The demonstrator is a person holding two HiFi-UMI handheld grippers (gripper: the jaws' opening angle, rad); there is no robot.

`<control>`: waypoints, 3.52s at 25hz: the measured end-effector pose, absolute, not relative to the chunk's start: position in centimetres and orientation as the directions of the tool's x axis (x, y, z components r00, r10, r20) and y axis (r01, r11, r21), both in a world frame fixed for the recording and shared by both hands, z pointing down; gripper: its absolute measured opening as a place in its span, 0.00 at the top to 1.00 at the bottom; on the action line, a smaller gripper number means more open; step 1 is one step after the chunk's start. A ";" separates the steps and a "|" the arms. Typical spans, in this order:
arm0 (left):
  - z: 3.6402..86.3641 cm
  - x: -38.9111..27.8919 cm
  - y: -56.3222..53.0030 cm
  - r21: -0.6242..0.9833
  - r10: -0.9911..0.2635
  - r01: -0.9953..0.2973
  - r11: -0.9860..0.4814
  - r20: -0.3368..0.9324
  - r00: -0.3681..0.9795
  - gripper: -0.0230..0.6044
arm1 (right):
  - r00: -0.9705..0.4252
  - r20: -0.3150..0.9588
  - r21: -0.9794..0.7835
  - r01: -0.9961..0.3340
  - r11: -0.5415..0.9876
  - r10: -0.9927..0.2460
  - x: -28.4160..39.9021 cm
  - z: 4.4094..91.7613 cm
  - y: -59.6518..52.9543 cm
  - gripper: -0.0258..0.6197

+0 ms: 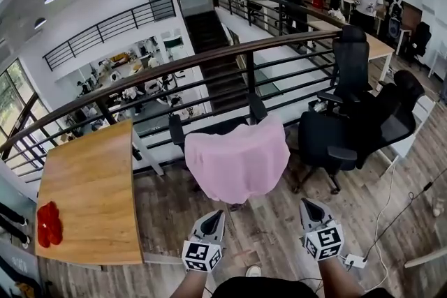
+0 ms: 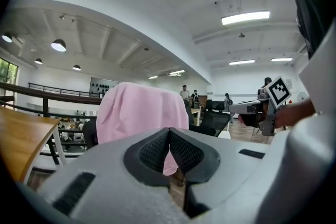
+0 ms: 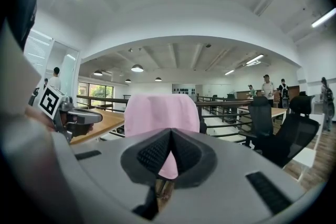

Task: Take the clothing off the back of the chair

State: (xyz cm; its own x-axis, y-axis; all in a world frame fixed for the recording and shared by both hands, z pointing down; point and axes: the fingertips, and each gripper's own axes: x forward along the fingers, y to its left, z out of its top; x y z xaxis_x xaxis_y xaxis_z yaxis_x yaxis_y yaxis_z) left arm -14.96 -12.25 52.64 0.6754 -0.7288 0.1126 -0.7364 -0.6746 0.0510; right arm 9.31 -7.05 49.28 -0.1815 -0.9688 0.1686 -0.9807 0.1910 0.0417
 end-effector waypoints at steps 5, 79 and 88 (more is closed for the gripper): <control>52.5 -16.0 -15.3 0.086 -0.741 -0.748 -0.658 0.106 0.663 0.94 | -0.156 0.170 0.061 -0.984 0.168 -0.973 10.0 48.4 -10.3 0.96; 53.5 -19.8 -38.3 -0.039 -0.897 -0.914 -0.405 0.210 0.388 0.82 | -0.680 0.209 -0.004 -0.719 0.695 -0.703 12.5 50.9 -39.6 0.72; 53.4 -20.1 -37.5 -0.044 -0.900 -0.916 -0.399 0.210 0.382 0.92 | -0.667 0.192 0.047 -0.726 0.686 -0.720 12.6 50.5 -38.7 0.91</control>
State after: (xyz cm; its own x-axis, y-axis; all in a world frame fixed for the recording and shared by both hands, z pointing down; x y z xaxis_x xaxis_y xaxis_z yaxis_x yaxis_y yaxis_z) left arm -20.10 -37.54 53.36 0.3819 -0.9001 0.2096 -0.9160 -0.3988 -0.0439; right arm 12.58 -38.75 50.47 -0.6675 -0.7196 0.1916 -0.7261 0.6860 0.0472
